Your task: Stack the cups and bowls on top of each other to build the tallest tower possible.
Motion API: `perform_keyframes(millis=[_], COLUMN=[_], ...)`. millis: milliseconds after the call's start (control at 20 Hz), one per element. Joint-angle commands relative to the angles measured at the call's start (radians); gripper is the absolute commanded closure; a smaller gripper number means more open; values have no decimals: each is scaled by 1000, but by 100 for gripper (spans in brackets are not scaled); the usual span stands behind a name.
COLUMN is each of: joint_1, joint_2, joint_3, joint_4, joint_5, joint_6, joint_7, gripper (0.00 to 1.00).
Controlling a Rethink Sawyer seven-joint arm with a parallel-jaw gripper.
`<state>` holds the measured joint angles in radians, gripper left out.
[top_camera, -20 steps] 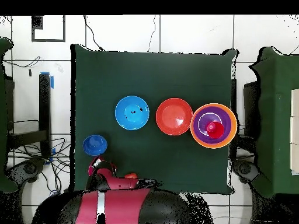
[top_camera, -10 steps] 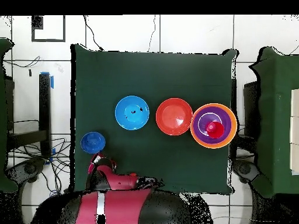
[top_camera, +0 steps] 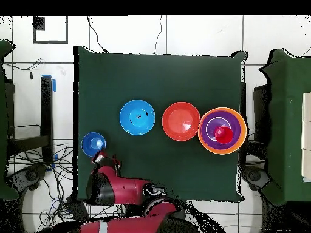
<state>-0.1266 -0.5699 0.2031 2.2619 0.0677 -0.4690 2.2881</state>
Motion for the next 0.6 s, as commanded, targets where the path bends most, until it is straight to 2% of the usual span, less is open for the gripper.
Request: perform_keyframes(millis=[50, 600], joint_1=[-19, 7], joint_2=[-31, 100], joint_3=[93, 60], joint_4=[-1, -133], joint_5=[68, 89], joint_6=[110, 20], joint_7=[235, 213], gripper=[0, 0])
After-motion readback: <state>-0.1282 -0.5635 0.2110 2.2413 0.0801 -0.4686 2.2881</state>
